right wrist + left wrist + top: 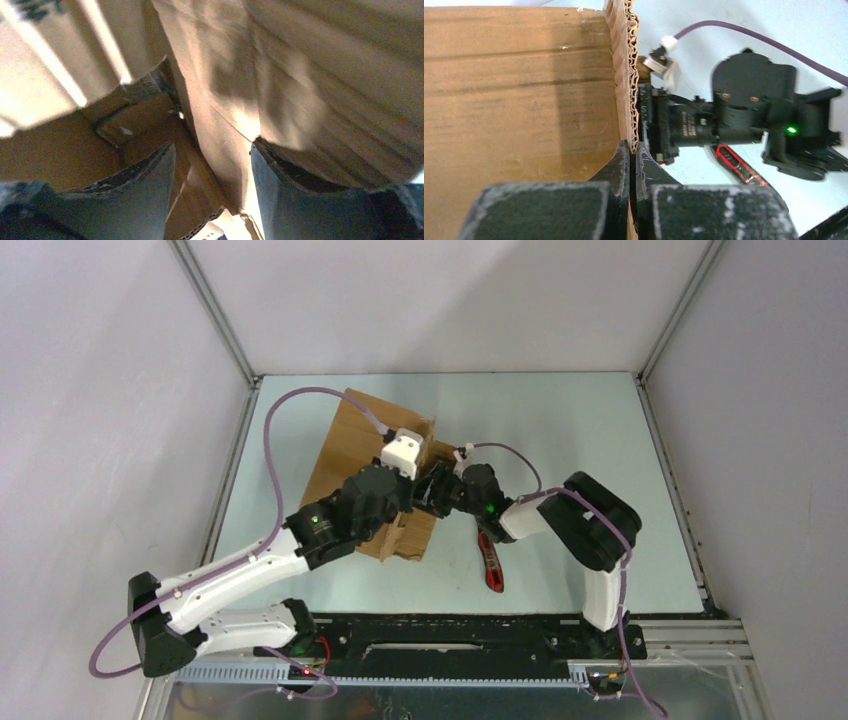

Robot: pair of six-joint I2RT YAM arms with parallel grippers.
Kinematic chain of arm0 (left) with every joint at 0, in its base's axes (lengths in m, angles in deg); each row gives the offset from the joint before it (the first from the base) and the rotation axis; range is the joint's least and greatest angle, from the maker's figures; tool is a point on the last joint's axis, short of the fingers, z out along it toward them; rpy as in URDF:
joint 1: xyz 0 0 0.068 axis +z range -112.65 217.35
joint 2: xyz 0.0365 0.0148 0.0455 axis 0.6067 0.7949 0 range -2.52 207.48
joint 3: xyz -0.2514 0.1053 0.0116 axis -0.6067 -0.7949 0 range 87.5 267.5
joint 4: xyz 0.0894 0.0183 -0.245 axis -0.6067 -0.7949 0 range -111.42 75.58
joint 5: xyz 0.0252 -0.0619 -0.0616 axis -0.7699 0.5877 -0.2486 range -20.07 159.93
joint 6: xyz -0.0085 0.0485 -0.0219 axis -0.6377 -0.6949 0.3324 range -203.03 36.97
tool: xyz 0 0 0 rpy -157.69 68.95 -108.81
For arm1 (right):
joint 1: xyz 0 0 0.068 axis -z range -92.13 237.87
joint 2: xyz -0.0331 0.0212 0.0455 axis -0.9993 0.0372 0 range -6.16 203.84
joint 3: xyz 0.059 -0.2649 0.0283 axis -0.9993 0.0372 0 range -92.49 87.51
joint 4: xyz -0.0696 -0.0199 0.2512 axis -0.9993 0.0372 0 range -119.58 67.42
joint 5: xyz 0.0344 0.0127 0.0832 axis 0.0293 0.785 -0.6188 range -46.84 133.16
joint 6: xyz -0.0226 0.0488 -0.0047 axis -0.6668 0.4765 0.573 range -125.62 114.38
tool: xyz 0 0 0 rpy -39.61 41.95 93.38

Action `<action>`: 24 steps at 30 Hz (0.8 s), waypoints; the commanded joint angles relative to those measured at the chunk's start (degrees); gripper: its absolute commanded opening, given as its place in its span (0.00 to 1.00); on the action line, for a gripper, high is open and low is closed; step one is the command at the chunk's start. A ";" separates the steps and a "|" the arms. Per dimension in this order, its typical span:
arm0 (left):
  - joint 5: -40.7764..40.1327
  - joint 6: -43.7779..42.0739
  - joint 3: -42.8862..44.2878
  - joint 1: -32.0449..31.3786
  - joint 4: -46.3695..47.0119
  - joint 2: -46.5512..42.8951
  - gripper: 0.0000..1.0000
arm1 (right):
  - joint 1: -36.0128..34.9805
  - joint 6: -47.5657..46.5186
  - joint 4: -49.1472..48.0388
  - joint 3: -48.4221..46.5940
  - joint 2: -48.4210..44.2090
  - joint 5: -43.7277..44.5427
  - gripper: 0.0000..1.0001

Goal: Unpack the express box
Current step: Pour the product at the center of the board.

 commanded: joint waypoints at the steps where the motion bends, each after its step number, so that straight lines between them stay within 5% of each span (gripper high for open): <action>1: -0.85 -4.68 9.71 -5.01 5.13 0.65 0.00 | 0.00 3.96 -9.34 -3.43 6.79 -0.38 0.61; 8: -2.77 -6.10 21.86 -5.78 -1.30 10.89 0.00 | -1.87 9.66 -17.88 -6.69 14.21 -0.70 0.61; 15: -16.22 -6.39 28.80 -12.68 -5.96 20.45 0.00 | -0.56 14.54 -24.15 -14.13 21.60 -4.99 0.61; 24: -17.60 -5.79 39.92 -12.42 -13.38 29.10 0.00 | -0.23 15.63 -25.13 -17.21 23.01 -6.35 0.63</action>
